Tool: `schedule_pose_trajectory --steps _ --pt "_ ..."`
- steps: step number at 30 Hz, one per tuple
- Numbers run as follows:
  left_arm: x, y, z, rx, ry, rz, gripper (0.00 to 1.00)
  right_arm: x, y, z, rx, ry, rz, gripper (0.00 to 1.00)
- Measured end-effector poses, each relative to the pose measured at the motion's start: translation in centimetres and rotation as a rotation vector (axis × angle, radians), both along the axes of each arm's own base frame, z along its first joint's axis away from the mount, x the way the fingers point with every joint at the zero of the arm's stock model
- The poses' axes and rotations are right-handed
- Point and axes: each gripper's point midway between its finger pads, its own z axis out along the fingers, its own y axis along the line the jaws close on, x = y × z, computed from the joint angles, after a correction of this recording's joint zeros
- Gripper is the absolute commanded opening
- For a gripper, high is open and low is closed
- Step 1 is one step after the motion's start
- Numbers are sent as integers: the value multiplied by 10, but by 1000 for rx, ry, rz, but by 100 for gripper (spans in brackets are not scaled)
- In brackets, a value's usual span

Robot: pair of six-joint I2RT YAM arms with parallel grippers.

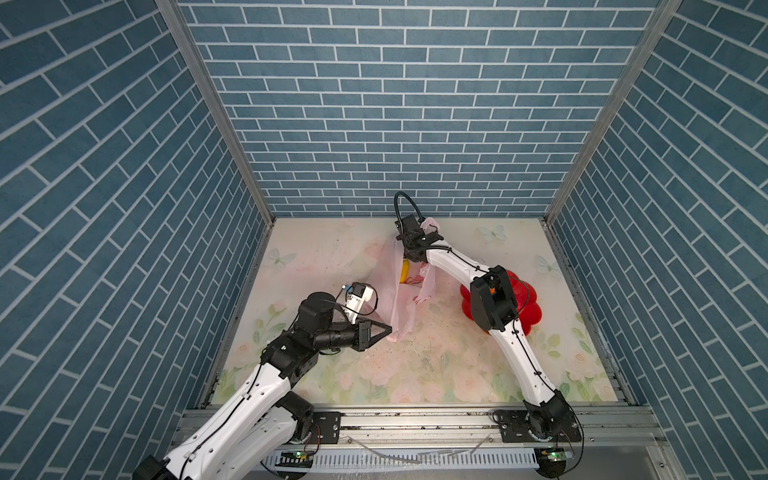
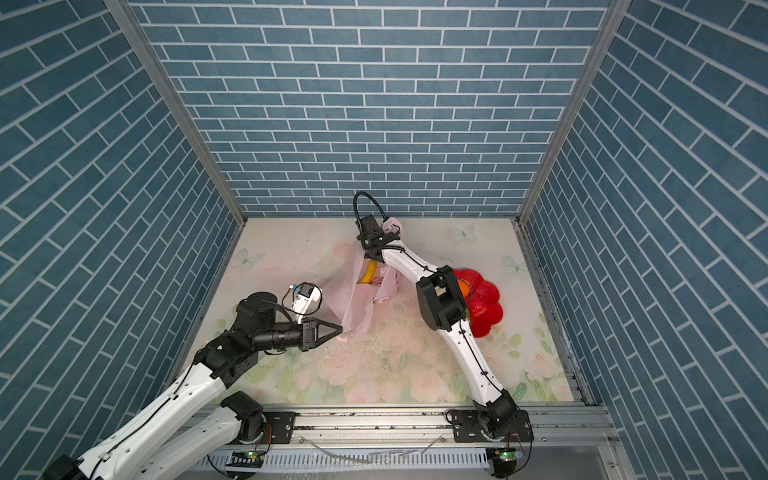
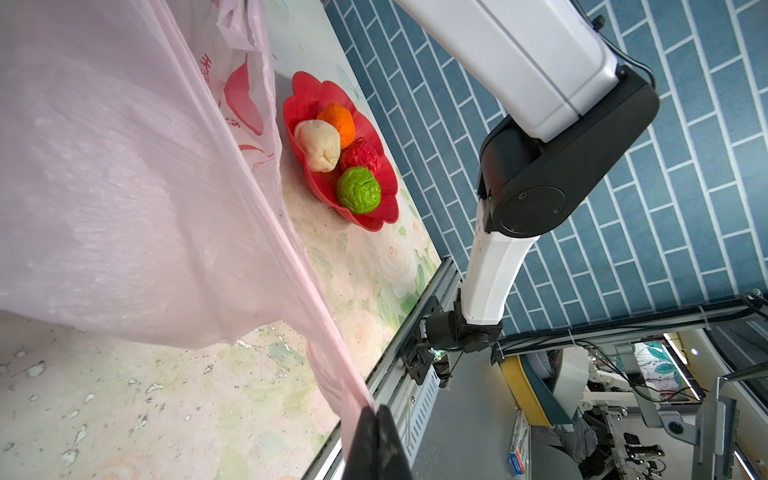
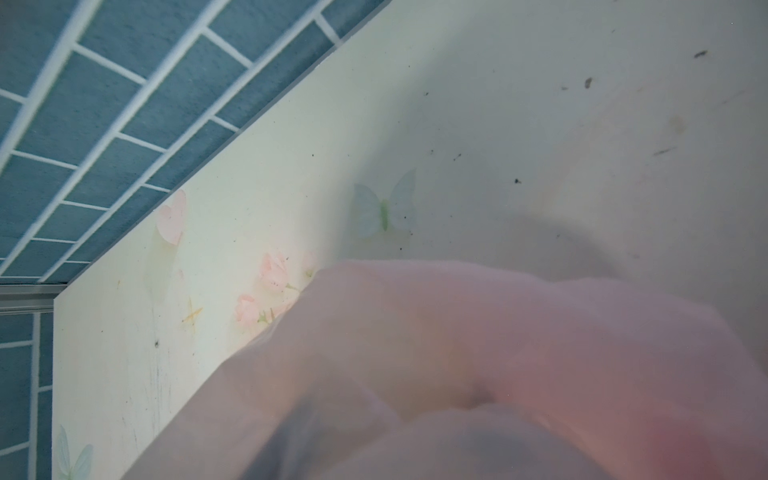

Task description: Take the fake fruits out of the plastic bag

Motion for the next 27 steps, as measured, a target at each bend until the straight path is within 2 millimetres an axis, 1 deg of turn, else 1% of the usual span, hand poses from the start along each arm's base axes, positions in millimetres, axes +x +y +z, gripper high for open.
schedule_pose_trajectory --steps 3,8,14,22,27 --pt "0 1 -2 13 -1 5 4 -1 -2 0 6 -7 -1 16" --pt "1 2 -4 26 -5 14 4 0 -7 1 12 -15 -6 10" --pt "1 5 -5 38 -11 27 4 -5 -14 2 16 -17 -6 5" --pt "6 8 -9 65 -16 60 4 -20 -24 3 6 -2 5 1" --pt "15 10 -12 93 -28 93 4 -33 -24 8 8 2 29 0"
